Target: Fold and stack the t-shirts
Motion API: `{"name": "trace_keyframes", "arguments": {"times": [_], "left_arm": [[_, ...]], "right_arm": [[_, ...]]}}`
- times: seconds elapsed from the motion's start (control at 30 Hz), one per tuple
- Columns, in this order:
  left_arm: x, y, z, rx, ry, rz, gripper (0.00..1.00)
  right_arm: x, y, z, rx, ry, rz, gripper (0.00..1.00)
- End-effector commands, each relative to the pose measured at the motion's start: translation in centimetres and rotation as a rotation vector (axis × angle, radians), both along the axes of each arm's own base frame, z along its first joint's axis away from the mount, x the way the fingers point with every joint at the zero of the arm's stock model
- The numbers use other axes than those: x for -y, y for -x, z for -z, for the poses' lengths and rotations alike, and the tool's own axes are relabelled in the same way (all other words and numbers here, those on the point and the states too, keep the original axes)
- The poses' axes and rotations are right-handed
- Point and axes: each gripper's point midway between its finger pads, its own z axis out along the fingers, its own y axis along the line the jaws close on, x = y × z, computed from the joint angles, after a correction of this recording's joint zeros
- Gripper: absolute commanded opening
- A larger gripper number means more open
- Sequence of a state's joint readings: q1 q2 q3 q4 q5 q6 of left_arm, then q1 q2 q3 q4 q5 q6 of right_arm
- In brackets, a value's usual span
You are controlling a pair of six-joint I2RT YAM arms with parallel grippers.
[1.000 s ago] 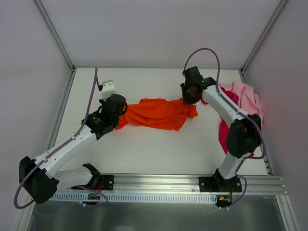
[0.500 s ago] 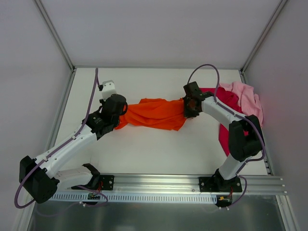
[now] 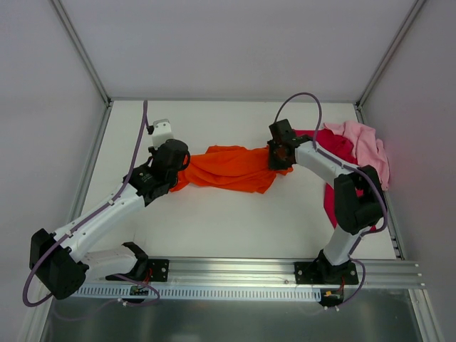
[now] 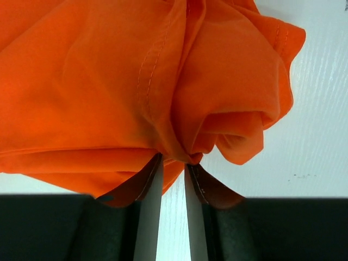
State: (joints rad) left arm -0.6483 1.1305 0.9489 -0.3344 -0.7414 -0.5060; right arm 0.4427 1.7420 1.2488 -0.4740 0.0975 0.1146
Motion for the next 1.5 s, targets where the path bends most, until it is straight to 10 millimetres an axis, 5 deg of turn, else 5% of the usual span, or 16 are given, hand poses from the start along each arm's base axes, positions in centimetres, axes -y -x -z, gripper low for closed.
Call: {"name": "trace_keyframes", "arguments": {"times": [0.0,0.7,1.47], "left_arm": [[0.1,-0.3,-0.9,0.033,0.01,-0.011,0.0],[0.5,-0.6,-0.1,0.016,-0.003,-0.004,0.0],[1.1,-0.7,0.2,0.007,-0.016,0.004,0.0]], "right_arm": [[0.0,-2.0,-0.9,0.054,0.02,0.018,0.27],[-0.5,-4.0,-4.2,0.23,-0.046,0.015,0.3],[1.5,-4.8,-4.1,0.312,0.056,0.075,0.31]]}}
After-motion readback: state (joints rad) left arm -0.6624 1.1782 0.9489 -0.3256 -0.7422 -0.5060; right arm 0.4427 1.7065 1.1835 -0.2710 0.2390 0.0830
